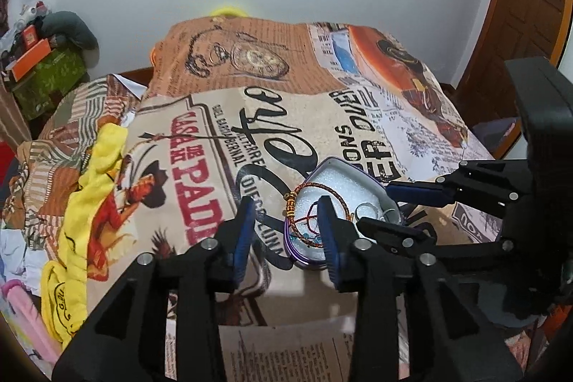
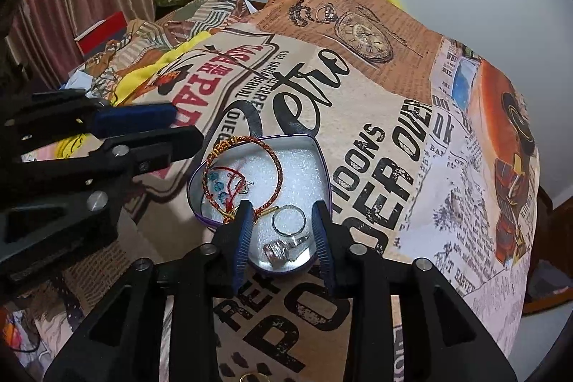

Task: Organize jewelry
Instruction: 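Carry strand and charms into the heart tin and open both tools, then lift both tools out of the tin toward the gold ring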

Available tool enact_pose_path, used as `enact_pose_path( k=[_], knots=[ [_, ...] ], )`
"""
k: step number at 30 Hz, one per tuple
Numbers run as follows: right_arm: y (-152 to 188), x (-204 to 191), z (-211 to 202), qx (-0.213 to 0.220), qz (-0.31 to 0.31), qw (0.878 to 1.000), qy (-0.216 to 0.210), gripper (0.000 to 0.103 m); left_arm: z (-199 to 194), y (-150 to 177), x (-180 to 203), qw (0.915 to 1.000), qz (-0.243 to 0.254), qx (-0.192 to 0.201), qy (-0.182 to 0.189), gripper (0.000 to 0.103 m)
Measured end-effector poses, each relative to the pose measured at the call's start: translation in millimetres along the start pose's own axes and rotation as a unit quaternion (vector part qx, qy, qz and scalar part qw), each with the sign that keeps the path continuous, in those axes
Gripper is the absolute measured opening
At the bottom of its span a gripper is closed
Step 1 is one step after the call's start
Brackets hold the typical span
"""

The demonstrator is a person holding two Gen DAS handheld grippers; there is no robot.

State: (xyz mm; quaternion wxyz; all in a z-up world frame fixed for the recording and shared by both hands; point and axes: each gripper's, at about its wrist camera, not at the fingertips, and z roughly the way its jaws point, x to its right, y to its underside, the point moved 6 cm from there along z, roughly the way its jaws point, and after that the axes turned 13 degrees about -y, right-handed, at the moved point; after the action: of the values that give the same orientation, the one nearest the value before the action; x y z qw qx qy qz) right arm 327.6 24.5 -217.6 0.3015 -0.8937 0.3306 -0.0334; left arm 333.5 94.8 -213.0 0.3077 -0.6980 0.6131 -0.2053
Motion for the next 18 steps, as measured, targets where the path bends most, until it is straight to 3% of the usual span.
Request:
enact_pose_path(
  k=[14, 18],
  knots=[
    [7, -7, -53, 0.043, 0.012, 0.999, 0.022, 0.034, -55, 5, 4, 0.9996, 0.011, 0.027, -0.003, 0.037],
    [12, -10, -73, 0.060, 0.016, 0.998, 0.027, 0.034, -72, 10, 10, 0.9993, 0.016, 0.035, -0.001, 0.042]
  ],
)
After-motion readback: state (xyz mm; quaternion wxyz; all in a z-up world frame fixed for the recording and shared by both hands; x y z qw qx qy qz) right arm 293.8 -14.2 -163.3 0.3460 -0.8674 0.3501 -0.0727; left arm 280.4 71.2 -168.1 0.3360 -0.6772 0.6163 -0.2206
